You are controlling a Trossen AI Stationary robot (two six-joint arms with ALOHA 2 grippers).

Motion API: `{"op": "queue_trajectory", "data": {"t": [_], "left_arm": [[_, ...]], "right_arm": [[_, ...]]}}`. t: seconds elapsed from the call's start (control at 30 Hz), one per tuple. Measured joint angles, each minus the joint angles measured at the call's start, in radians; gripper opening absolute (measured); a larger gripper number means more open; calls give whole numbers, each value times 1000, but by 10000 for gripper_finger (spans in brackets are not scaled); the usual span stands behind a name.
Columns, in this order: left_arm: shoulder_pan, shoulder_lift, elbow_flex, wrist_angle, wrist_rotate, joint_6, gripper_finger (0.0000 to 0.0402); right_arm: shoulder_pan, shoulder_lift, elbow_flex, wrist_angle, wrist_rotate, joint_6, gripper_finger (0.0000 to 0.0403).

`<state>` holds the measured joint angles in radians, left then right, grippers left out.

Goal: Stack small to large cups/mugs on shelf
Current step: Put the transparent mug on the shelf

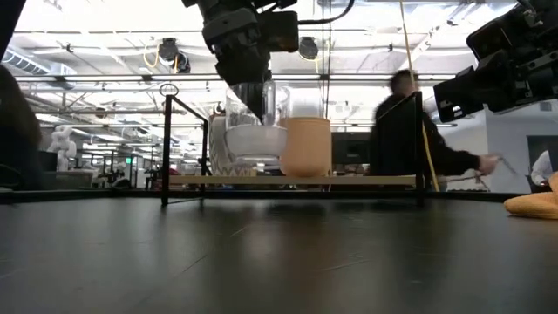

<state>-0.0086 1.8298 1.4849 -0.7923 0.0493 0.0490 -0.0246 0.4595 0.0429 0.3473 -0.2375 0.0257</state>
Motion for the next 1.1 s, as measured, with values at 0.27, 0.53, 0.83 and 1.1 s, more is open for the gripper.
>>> {"op": "queue_trajectory", "data": {"t": [0.27, 0.53, 0.83, 1.1], "left_arm": [[0, -89, 0, -6, -26, -2, 1], [0, -159, 0, -30, -57, -5, 1], [0, -163, -1, -43, -60, -10, 1], [0, -163, -1, -42, -60, -14, 1]], "right_arm": [[0, 0, 0, 10, 0, 0, 0], [0, 0, 0, 23, 0, 7, 0], [0, 1, 0, 28, 0, 15, 0], [0, 1, 0, 22, 0, 15, 0]]}}
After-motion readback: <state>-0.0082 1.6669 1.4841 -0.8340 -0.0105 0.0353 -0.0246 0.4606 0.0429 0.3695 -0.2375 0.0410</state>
